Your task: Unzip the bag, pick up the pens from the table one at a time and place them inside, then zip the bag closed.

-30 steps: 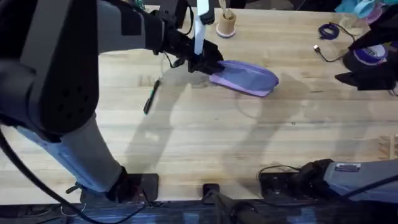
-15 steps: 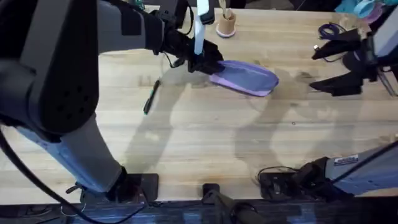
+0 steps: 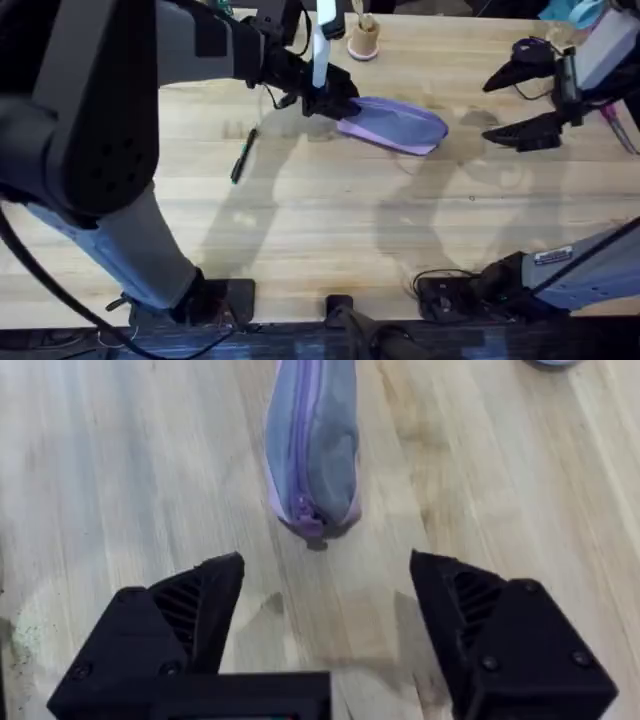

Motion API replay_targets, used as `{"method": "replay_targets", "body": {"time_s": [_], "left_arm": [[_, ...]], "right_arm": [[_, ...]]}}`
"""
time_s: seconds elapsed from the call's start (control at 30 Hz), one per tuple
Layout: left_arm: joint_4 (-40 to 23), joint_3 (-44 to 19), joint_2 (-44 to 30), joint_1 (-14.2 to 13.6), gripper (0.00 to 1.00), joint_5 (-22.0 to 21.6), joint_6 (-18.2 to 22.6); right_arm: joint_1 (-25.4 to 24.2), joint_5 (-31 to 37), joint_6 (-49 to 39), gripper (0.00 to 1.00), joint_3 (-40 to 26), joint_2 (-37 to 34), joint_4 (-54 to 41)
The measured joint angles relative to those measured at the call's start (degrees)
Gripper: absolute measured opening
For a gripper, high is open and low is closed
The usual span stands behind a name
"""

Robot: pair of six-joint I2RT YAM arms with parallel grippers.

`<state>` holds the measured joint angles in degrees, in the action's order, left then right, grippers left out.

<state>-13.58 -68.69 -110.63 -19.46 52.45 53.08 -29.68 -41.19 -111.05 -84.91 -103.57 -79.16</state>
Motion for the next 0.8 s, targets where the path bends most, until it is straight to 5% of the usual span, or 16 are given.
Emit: {"method": "replay_targets", "body": {"time_s": [0.8], "left_arm": [[0.1, 0.0, 0.0, 0.0, 0.042, -0.1, 0.0]], "right_arm": [[4.6, 1.3, 0.0, 0.996, 2.2, -7.5, 1.1]]}}
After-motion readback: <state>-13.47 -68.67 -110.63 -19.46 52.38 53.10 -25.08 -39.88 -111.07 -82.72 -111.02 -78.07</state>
